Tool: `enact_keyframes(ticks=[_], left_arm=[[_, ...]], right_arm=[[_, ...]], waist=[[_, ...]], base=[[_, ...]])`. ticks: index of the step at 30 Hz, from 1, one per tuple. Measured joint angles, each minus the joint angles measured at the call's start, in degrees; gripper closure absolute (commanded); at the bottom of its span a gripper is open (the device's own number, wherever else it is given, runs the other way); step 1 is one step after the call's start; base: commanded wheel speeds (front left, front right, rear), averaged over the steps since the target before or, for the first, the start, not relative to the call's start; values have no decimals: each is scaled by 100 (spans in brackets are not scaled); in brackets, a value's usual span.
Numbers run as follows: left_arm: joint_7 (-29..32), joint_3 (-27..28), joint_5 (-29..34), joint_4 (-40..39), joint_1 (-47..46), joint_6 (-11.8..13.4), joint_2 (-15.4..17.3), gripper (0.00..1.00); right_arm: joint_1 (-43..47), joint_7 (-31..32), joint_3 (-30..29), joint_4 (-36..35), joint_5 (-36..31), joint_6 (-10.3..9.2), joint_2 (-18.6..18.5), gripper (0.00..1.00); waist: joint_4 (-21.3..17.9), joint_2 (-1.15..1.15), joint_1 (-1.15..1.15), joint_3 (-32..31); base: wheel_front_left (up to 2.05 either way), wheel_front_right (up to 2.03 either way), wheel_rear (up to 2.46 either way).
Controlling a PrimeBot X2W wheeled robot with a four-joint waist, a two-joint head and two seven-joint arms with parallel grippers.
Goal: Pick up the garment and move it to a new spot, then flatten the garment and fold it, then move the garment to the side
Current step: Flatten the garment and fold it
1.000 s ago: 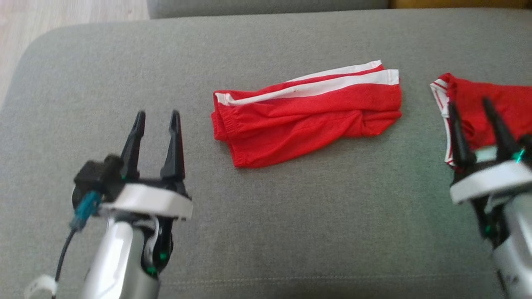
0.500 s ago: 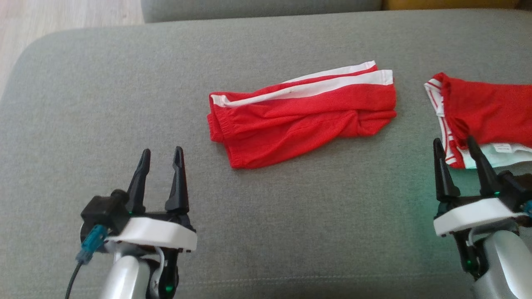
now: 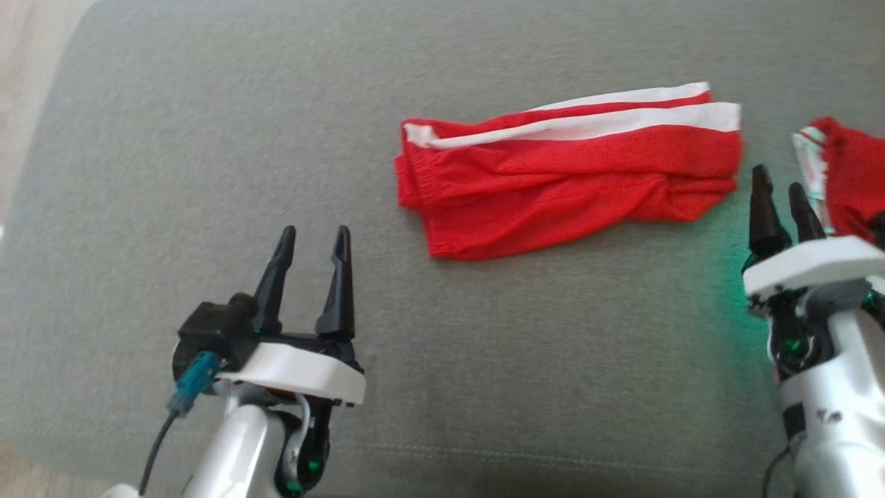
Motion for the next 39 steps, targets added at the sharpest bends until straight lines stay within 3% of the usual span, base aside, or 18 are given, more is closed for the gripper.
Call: enact_keyframes(ticks=[15,26,27,28,29,39], left_arm=[[0,-364,-92,-46,-232,177,-2,0],[0,-432,-153,-57,-330,244,-2,0],[0,-432,-152,-57,-330,245,-2,0],[0,-431,-152,-57,-330,245,-2,0],[0,-431,-152,-57,-329,245,-2,0],[0,-383,-152,-56,-329,243,-2,0]], right_arm=[[-1263,590,-392,1566,237,0,-431,0],[-1589,926,154,1909,298,0,-515,0],[-1589,933,264,1945,299,0,-515,36],[-1589,953,323,1950,313,0,-515,87],[-1589,960,372,1956,341,0,-515,100],[-1569,471,701,2045,344,0,-653,100]], waist=[[745,0,0,507],[843,0,0,475],[831,0,0,449],[823,0,0,438],[814,0,0,429],[646,0,0,365]], base=[[0,0,0],[0,0,0],[0,0,0],[0,0,0],[0,0,0],[0,0,0]])
